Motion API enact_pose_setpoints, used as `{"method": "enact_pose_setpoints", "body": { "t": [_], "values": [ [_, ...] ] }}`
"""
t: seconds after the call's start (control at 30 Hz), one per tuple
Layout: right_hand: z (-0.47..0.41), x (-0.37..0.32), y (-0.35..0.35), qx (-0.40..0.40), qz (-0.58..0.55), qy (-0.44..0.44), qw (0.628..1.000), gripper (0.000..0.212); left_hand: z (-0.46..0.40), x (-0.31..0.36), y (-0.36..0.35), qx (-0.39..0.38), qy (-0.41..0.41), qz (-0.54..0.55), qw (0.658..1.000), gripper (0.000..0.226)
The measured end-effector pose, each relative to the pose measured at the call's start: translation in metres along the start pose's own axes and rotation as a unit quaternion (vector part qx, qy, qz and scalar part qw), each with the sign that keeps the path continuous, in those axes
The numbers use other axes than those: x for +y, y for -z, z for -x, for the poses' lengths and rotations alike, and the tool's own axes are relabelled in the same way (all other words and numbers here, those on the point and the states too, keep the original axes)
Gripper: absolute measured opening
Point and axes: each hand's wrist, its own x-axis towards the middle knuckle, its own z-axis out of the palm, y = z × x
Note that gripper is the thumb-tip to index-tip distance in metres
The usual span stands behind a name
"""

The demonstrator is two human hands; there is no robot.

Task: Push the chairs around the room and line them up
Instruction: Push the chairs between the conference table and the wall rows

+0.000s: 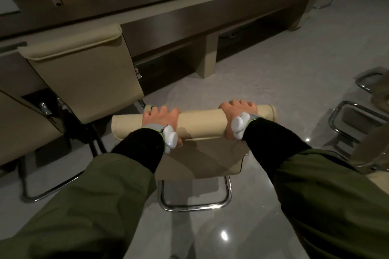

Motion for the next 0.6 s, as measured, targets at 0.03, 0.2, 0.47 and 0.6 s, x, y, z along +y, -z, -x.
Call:
{"method": "enact_pose_setpoints", "body": {
  "t": [0.03, 0.2, 0.47, 0.6],
  "values": [
    [-0.005, 0.002, 0.001, -0.002, -0.004, 0.001, 1.000, 0.075, -0.006, 0.000, 0.001, -0.002, 0.001, 0.001, 1.000, 0.096],
    [-0.040, 0.009, 0.012, -0.010, 0.004, -0.011, 1.000, 0.078, -0.049, -0.005, 0.010, -0.007, -0.009, 0.010, 1.000, 0.093],
    [-0.105, 0.019, 0.036, -0.021, 0.006, -0.004, 1.000, 0.069, -0.122, -0.021, 0.023, 0.009, -0.022, 0.009, 1.000, 0.098],
    [-0.146, 0.026, 0.039, -0.022, 0.012, -0.012, 1.000, 0.070, -0.159, -0.028, 0.030, 0.010, -0.025, 0.020, 0.999, 0.097]
  ]
}}
